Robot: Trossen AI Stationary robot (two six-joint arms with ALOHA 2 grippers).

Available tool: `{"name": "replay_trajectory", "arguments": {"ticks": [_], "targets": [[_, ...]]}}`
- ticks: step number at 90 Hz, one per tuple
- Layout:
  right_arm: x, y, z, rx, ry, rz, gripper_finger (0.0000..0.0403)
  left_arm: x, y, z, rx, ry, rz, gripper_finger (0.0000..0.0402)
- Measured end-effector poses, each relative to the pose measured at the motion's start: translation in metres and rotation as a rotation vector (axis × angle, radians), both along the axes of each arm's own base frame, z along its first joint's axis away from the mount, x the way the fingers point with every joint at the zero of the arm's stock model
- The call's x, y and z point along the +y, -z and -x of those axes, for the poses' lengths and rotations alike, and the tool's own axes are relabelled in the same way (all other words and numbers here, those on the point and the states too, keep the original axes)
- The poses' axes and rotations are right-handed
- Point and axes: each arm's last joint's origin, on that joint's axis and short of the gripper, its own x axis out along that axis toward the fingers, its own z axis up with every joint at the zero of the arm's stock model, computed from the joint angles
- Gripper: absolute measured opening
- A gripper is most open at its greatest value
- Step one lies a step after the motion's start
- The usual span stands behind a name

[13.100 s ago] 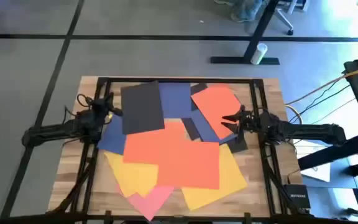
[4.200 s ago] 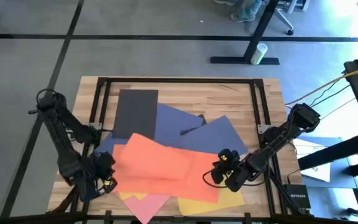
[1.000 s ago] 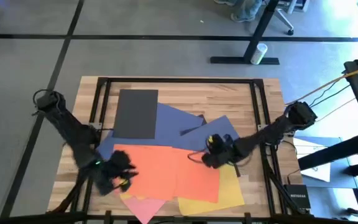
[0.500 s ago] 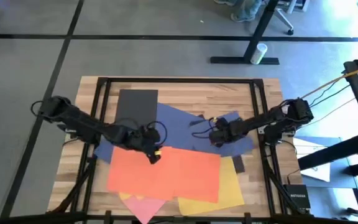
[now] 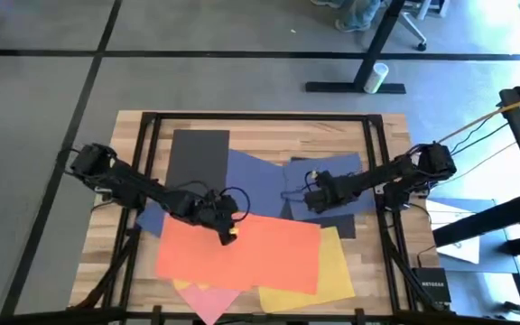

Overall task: Organize paper
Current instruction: Move the blue paper to the top right of the table

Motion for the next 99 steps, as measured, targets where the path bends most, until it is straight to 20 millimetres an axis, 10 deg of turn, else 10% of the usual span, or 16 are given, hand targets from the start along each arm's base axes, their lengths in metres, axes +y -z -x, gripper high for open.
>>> {"name": "replay_trajectory", "arguments": {"ticks": [25,60,99], "targets": [[0.037,-0.003,-0.019,-0.240,-0.103,-0.194,0.0000,-0.001,0.008,-0.010,-0.044,-0.012,0.014,0.0135],[-0.055,-0.002,-0.017,-0.122,0.135,0.099,0.0000,-0.002,0.001,-0.017,-0.133,0.013,0.023,0.0135],[0.035,-0.028,-0.015,-0.256,-0.015,-0.046,0.0000,0.061,-0.008,-0.039,-0.221,0.028,-0.051,0.0135]]}}
